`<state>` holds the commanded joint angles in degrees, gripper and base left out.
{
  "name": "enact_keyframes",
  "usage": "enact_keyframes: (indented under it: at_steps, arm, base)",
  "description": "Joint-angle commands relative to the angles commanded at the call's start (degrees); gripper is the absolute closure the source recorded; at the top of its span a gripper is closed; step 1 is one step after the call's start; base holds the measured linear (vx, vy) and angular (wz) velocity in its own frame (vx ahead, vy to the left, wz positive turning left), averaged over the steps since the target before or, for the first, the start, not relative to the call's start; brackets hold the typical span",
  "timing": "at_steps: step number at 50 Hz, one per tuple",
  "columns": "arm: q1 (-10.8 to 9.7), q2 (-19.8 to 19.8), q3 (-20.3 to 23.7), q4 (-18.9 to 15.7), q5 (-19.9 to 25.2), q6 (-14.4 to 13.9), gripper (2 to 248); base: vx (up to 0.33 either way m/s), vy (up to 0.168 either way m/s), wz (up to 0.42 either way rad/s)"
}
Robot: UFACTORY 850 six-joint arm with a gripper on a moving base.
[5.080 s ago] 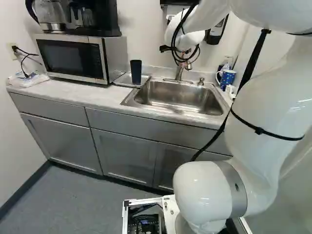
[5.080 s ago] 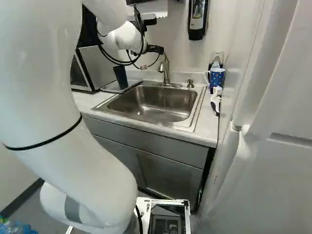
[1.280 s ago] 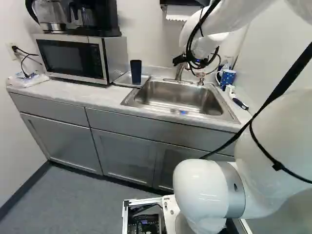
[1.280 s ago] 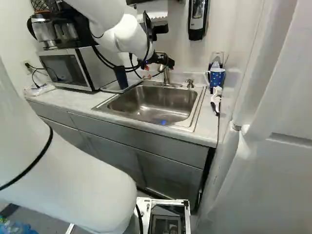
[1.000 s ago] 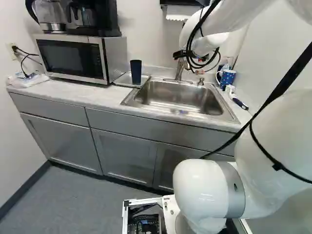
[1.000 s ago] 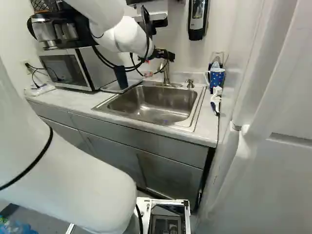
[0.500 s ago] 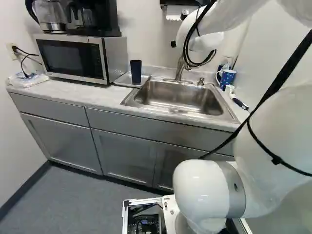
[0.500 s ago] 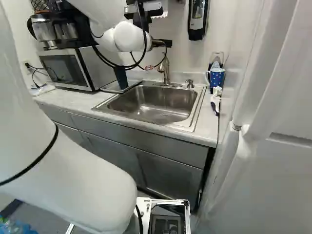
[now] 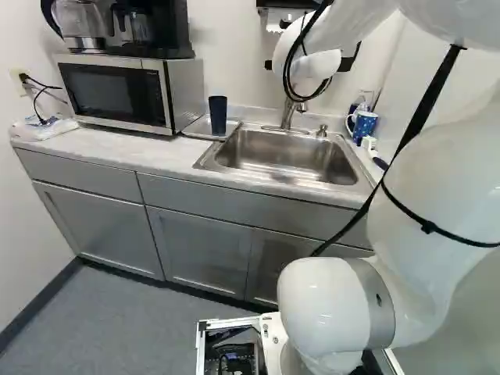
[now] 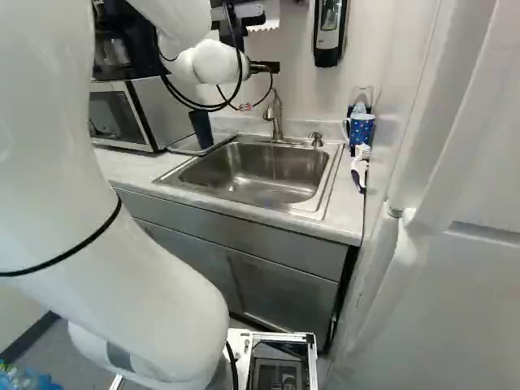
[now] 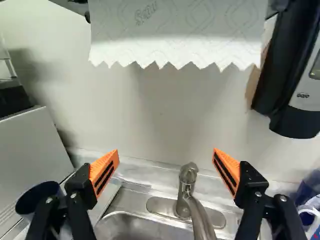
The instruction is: Rinse the cup and place it in the tray
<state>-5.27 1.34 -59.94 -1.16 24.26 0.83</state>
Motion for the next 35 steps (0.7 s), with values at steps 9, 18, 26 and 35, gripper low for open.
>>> enact_keyframes:
  at_steps: [9, 18, 26, 35]
  arm:
    - [0.8, -2.63, -2.62, 0.0, -0.28, 0.0, 3]
    - [1.15, -5.28, -5.31, 0.0, -1.55, 0.0, 3]
    - [1.21, -6.96, -7.06, 0.0, -2.89, 0.0, 3]
    - [1.23, -7.81, -7.95, 0.0, -4.44, 0.0, 3]
  base:
    - [0.0, 0.0, 0.0]
    - [0.0, 0.0, 0.0]
    - [0.0, 0.0, 0.0]
    - [0.0, 0.0, 0.0]
